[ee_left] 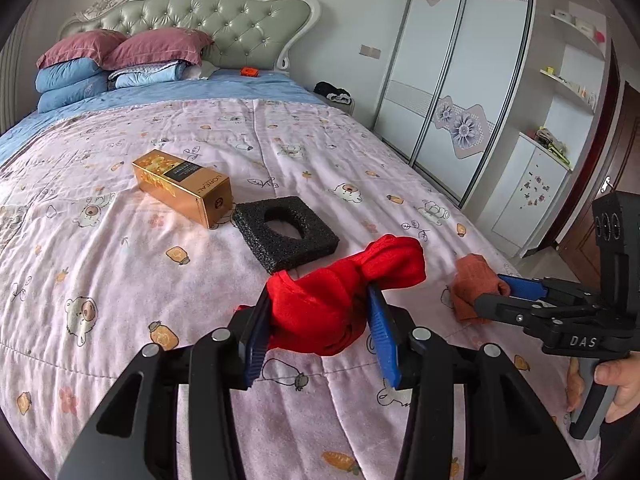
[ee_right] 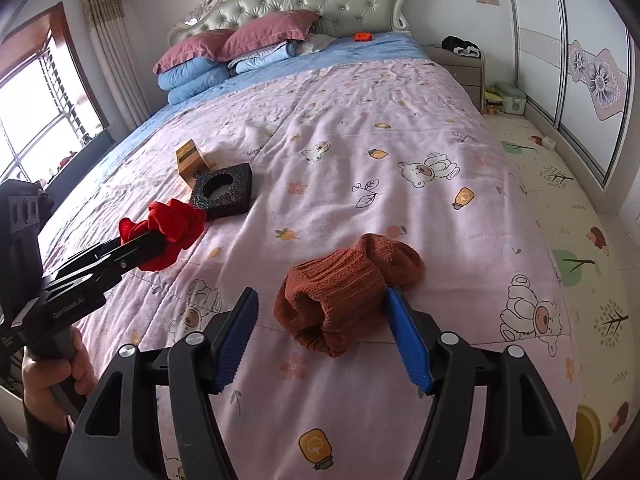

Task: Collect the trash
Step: 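Grasp the red cloth with the left tool while the right tool grasps the brown sock, then carry the red cloth and brown sock to the yellow bin and open both tools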

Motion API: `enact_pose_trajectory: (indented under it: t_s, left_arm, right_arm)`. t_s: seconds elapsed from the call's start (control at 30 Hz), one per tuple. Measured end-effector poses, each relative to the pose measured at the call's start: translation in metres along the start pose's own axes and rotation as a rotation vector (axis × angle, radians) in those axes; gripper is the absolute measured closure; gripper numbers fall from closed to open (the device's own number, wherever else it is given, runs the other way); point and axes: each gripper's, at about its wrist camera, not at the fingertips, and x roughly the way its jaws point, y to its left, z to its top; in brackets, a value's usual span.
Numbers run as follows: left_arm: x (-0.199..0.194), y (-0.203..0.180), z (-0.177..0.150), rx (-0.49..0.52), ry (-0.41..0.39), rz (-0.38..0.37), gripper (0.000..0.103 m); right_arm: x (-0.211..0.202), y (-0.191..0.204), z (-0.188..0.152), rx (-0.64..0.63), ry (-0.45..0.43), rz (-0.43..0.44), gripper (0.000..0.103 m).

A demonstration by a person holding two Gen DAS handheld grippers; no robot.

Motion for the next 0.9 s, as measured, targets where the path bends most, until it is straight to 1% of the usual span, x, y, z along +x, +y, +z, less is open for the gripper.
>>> enact_pose_trajectory:
  t_s: [0.07,0.13,0.17,0.27,0.33,0.43,0.5,0.57,0.7,0.9]
  left_arm:
    - [0.0,-0.001,-0.001,0.0,-0.001,-0.006,0.058]
    - [-0.003,-0.001,-0.001,-0.004,-0.007,-0.02,0.058]
    - [-0.004,-0.002,-0.001,-0.008,-0.011,-0.029,0.058]
    - [-0.006,-0.003,-0.001,-0.02,-0.012,-0.046,0.058]
    - [-0.007,-0.008,-0.001,-0.013,-0.008,-0.046,0.058]
    - [-0.006,-0.023,0.0,0.011,0.018,-0.026,0.058]
    - [-0.008,-0.038,0.001,0.03,0.02,-0.05,0.058]
    - [-0.008,-0.054,0.001,0.058,0.026,-0.058,0.058]
    - [-0.007,-0.089,-0.003,0.09,0.049,-0.124,0.058]
    - [-0.006,-0.148,-0.01,0.168,0.075,-0.201,0.058]
  right_arm:
    - [0.003,0.0,0.001,-0.004,0.008,-0.031,0.063]
    - [0.004,-0.003,-0.001,0.004,0.01,-0.051,0.069]
    - [0.003,-0.005,-0.003,0.013,0.008,-0.044,0.074]
    - [-0.006,-0.013,-0.007,0.051,-0.011,-0.014,0.08]
    - [-0.016,-0.016,-0.009,0.076,-0.032,0.005,0.081]
    - [-0.034,-0.019,-0.015,0.088,-0.061,0.035,0.081]
    - [-0.049,-0.021,-0.019,0.091,-0.083,0.045,0.081]
    - [-0.065,-0.025,-0.025,0.095,-0.103,0.049,0.081]
    - [-0.097,-0.037,-0.039,0.102,-0.139,0.046,0.081]
    - [-0.144,-0.063,-0.061,0.114,-0.187,0.005,0.081]
